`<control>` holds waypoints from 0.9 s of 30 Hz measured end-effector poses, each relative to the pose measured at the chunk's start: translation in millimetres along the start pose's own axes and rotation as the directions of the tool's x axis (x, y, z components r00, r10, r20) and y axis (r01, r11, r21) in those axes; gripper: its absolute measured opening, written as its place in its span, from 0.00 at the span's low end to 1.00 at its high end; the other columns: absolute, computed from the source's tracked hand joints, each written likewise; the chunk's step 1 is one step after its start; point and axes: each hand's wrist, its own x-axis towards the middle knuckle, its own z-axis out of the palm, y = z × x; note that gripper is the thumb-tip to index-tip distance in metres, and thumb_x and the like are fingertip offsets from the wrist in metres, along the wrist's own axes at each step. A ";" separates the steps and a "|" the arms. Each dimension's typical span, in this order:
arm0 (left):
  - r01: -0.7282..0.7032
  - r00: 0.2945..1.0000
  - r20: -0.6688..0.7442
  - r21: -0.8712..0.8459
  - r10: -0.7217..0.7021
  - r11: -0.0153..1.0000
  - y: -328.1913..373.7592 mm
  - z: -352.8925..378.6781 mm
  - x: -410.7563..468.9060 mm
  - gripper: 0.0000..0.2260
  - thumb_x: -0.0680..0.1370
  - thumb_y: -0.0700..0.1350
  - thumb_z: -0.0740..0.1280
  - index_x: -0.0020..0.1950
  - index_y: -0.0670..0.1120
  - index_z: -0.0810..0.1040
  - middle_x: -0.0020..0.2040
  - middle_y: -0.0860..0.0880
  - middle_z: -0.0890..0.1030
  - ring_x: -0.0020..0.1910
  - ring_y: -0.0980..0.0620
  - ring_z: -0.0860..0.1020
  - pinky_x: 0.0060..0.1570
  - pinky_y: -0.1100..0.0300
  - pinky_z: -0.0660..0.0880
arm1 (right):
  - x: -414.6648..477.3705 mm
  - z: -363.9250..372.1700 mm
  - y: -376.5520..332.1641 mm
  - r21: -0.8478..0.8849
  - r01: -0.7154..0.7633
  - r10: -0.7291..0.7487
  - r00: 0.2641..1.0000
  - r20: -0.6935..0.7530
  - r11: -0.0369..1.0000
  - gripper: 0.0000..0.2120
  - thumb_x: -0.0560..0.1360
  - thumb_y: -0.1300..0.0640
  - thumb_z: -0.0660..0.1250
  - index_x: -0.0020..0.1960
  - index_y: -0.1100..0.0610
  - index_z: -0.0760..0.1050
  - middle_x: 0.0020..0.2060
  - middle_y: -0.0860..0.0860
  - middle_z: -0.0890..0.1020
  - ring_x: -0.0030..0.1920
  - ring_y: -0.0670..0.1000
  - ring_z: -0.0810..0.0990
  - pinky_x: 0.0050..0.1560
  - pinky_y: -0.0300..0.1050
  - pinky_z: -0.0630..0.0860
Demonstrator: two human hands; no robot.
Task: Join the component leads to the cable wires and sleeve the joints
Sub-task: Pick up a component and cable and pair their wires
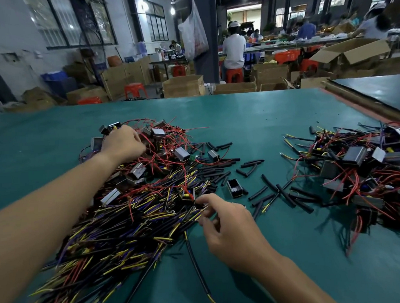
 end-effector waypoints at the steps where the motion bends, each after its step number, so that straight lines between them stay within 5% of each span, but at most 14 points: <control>1: 0.011 1.000 -0.003 0.059 -0.011 0.998 -6.5 2.3 -1.9 0.02 0.69 0.42 0.71 0.40 0.44 0.81 0.40 0.44 0.83 0.41 0.42 0.80 0.42 0.53 0.78 | 0.0 0.2 -0.3 -0.002 -0.007 0.007 1.000 0.002 1.000 0.14 0.77 0.55 0.61 0.61 0.46 0.73 0.40 0.42 0.79 0.35 0.45 0.75 0.41 0.45 0.74; 5: 0.089 0.992 0.081 0.125 -0.099 0.988 -24.7 19.1 -8.5 0.20 0.69 0.48 0.74 0.52 0.43 0.67 0.47 0.40 0.77 0.45 0.39 0.76 0.40 0.52 0.71 | -1.6 -0.4 -3.7 0.001 -0.026 0.026 1.000 0.018 1.000 0.12 0.75 0.54 0.58 0.55 0.49 0.77 0.35 0.49 0.82 0.34 0.49 0.76 0.39 0.47 0.75; 9: -0.019 0.995 0.099 0.269 -0.008 0.963 -24.3 24.9 -11.6 0.25 0.66 0.58 0.77 0.56 0.48 0.75 0.56 0.42 0.76 0.59 0.38 0.71 0.52 0.46 0.71 | -2.8 1.5 -2.2 -0.017 -0.020 0.020 0.999 0.028 1.000 0.13 0.72 0.52 0.55 0.49 0.50 0.78 0.31 0.50 0.81 0.29 0.49 0.72 0.32 0.41 0.66; 12: -0.183 0.980 0.132 0.307 0.149 0.934 -11.6 23.2 -14.4 0.18 0.65 0.63 0.76 0.48 0.54 0.81 0.49 0.50 0.79 0.62 0.41 0.67 0.54 0.45 0.66 | -3.6 3.5 -4.0 -0.027 -0.006 0.008 0.998 0.060 1.000 0.10 0.74 0.54 0.58 0.47 0.51 0.79 0.29 0.48 0.79 0.26 0.47 0.69 0.29 0.36 0.61; 17: -0.368 0.926 0.252 0.447 0.280 0.816 1.7 37.6 -23.7 0.29 0.68 0.64 0.73 0.66 0.52 0.76 0.62 0.46 0.74 0.68 0.42 0.62 0.62 0.42 0.66 | -4.9 3.4 -8.0 -0.033 0.011 -0.008 0.996 0.087 0.999 0.09 0.75 0.56 0.59 0.46 0.51 0.79 0.28 0.44 0.75 0.26 0.45 0.70 0.28 0.40 0.65; 24: -0.295 0.951 0.202 0.373 0.233 0.880 3.9 35.9 -25.2 0.09 0.73 0.52 0.73 0.50 0.51 0.82 0.54 0.46 0.74 0.62 0.42 0.67 0.57 0.43 0.70 | -6.9 -0.2 -12.6 -0.064 0.028 -0.020 0.992 0.127 0.998 0.09 0.76 0.57 0.60 0.47 0.52 0.80 0.25 0.43 0.71 0.25 0.45 0.66 0.30 0.38 0.62; 27: -0.213 0.964 0.200 0.199 0.173 0.957 7.5 33.3 -24.0 0.06 0.70 0.49 0.72 0.38 0.48 0.79 0.47 0.46 0.77 0.59 0.42 0.68 0.53 0.46 0.73 | -6.5 -2.5 -13.3 -0.062 0.027 -0.018 0.991 0.132 0.998 0.10 0.76 0.57 0.60 0.47 0.52 0.80 0.24 0.41 0.69 0.24 0.44 0.66 0.29 0.37 0.60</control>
